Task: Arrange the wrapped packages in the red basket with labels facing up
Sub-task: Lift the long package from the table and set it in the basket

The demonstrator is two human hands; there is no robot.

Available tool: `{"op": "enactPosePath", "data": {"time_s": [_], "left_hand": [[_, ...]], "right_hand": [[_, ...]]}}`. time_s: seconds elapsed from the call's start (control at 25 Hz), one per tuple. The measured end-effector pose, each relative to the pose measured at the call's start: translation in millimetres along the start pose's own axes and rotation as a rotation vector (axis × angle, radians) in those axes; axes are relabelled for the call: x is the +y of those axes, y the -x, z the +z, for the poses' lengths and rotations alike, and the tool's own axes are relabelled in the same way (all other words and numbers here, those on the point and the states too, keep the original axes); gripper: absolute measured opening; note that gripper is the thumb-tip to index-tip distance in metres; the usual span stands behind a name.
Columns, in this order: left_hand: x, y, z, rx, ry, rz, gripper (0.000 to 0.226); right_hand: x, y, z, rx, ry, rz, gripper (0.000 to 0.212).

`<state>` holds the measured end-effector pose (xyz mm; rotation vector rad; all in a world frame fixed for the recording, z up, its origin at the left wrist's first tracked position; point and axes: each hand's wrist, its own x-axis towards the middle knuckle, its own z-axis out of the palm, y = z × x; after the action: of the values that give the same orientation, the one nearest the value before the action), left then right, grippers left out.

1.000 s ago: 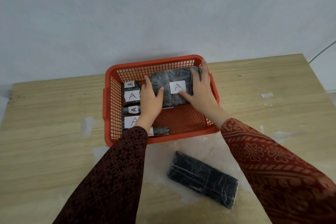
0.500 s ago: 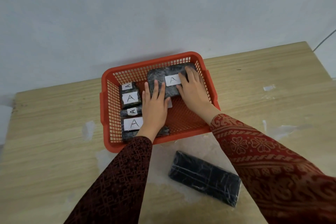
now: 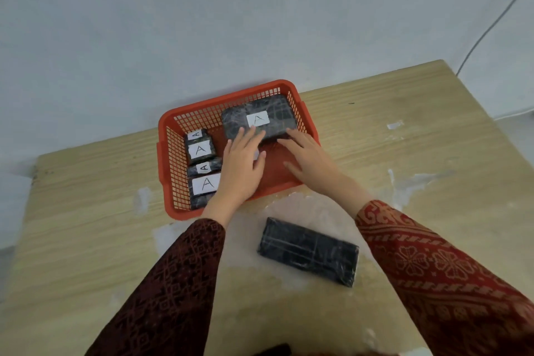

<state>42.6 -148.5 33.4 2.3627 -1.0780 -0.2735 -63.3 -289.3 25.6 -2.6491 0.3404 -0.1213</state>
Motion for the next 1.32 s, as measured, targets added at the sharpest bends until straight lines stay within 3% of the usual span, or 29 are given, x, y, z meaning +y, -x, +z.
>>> {"op": "enactPosePath", "data": {"time_s": [0.12,0.24,0.36,0.52,0.68,0.8,1.08,1.32], "left_hand": [[13.1,58.4,5.7,0.024,0.082,0.200,0.038],[10.1,105.7,21.3,-0.057,0.081,0.243,0.035],[-4.1,132.6,35.3,-0.231,-0.001,0.192,0.040],[-24.0,147.3,50.2,-0.393,-0.150,0.174,0.069],[-32.2,149.4,58.8,-0.364,-0.194,0.198,0.076],[-29.8,149.2,60.0,-0.281,-0.088,0.139,0.069],[-7.0,107.9,0.5,-0.018,0.318,0.093,0.028],[-13.0,67.8,-45.9,0.124,0.450,0.019,0.034]], "right_hand": [[-4.1,60.4,-0.9,0.085,-0.012,-0.097,0.034],[-2.6,122.6,15.4,0.056,-0.047,-0.080,0.030],[3.4,174.3,37.2,-0.142,-0.013,0.008,0.054],[11.5,201.4,59.0,-0.285,0.177,-0.023,0.082],[18.4,196.1,59.8,-0.262,0.200,-0.028,0.071],[22.5,187.2,42.9,-0.299,0.035,-0.001,0.068],[15.1,139.8,-25.4,-0.044,-0.466,0.055,0.036],[-4.2,65.4,-52.3,0.317,-0.737,0.141,0.034]]}}
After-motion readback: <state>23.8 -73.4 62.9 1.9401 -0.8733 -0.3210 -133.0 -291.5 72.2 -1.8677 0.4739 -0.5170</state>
